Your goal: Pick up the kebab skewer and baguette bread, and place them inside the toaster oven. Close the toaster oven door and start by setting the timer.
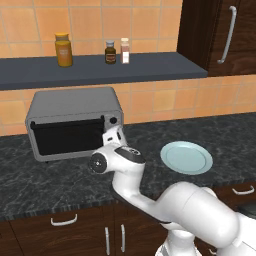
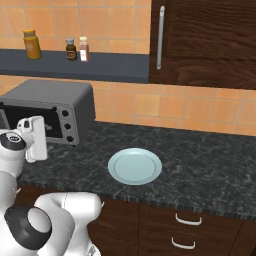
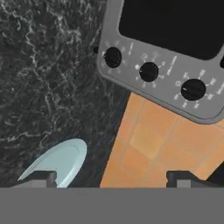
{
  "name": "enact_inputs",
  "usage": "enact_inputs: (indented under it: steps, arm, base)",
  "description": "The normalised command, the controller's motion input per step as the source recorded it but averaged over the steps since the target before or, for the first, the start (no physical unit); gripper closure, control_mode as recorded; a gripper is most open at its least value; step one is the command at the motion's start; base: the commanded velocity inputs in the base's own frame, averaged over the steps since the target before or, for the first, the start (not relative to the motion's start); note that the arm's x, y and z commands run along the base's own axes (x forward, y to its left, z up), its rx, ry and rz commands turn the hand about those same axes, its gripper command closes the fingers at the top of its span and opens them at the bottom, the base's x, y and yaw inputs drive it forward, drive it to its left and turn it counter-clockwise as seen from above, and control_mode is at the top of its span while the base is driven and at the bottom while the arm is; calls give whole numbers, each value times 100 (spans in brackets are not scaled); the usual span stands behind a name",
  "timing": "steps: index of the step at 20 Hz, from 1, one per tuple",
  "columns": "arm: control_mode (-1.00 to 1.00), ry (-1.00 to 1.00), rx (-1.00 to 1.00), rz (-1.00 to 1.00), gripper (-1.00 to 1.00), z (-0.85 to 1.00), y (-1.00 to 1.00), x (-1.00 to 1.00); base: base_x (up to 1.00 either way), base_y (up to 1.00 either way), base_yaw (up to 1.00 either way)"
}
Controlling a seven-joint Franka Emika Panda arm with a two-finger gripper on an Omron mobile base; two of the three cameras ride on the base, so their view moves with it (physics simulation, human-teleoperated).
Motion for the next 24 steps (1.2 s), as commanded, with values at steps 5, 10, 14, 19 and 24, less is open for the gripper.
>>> enact_inputs:
  steps: [5,10,14,19,24]
  arm:
    - [-100,30,-46,25,-100,3,-11,0]
    - [-100,26,-30,14,-100,0,0,16]
    - [-100,1,-19,14,-100,0,1,15]
    - [-100,-5,-23,12,-100,0,5,11]
    - [-100,0,-16,15,-100,0,0,3]
  base:
    - [0,0,0]
    - [0,0,0]
    - [0,0,0]
    - [0,0,0]
    - [0,0,0]
